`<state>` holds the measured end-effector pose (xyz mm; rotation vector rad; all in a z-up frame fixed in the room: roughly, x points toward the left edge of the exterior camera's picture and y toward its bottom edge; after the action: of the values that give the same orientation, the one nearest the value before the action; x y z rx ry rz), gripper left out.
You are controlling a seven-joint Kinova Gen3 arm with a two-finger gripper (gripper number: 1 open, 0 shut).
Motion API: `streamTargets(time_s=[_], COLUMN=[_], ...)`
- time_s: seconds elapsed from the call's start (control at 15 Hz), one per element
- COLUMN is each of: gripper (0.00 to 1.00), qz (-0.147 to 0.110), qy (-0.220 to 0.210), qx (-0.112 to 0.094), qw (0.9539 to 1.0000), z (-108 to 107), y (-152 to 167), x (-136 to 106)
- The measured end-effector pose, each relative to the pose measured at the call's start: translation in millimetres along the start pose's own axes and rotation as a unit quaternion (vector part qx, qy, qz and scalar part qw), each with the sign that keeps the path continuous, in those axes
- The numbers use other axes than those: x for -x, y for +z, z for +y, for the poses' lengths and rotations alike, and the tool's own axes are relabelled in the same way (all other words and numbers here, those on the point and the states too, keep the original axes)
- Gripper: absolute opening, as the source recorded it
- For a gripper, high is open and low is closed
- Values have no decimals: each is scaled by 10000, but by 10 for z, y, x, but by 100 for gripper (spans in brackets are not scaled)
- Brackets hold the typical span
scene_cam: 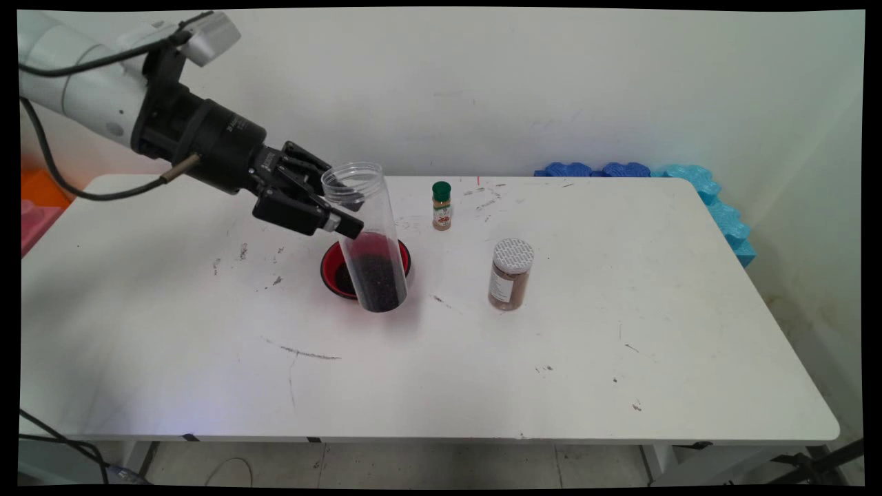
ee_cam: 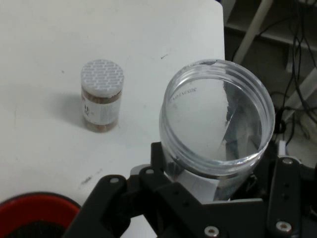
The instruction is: Pour the black seasoning powder in the red bowl
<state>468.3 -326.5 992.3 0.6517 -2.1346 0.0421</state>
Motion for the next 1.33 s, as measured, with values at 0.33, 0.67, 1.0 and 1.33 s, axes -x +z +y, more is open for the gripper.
streamTargets(time_s=[0.33, 0.67, 1.0, 1.33], gripper=[0, 0, 0, 0], qz=[-50, -284, -317, -231], qy=[-961, -1838, -2759, -3640], qx=[-50, 77, 112, 127], qw=[9954, 9825, 9606, 9310], z=[-138, -188, -298, -403], y=[13, 51, 108, 169], x=[54, 151, 206, 236])
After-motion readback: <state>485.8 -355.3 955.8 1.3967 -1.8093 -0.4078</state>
